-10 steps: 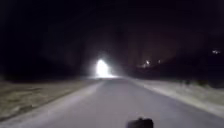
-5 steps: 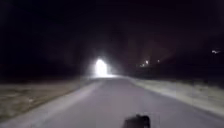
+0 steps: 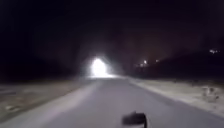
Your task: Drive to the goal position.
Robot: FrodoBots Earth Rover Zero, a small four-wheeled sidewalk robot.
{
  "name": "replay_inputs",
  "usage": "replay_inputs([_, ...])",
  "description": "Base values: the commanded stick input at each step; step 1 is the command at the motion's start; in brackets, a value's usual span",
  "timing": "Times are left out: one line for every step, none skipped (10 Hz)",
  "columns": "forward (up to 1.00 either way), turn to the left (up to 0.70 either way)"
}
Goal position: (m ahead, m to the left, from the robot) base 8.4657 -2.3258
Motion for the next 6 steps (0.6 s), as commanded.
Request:
replay_inputs([1.0,0.05])
replay_inputs([1.0,0.04])
replay_inputs([1.0,0.05])
replay_inputs([1.0,0.07])
replay_inputs([1.0,0.11])
replay_inputs([1.0,0.08])
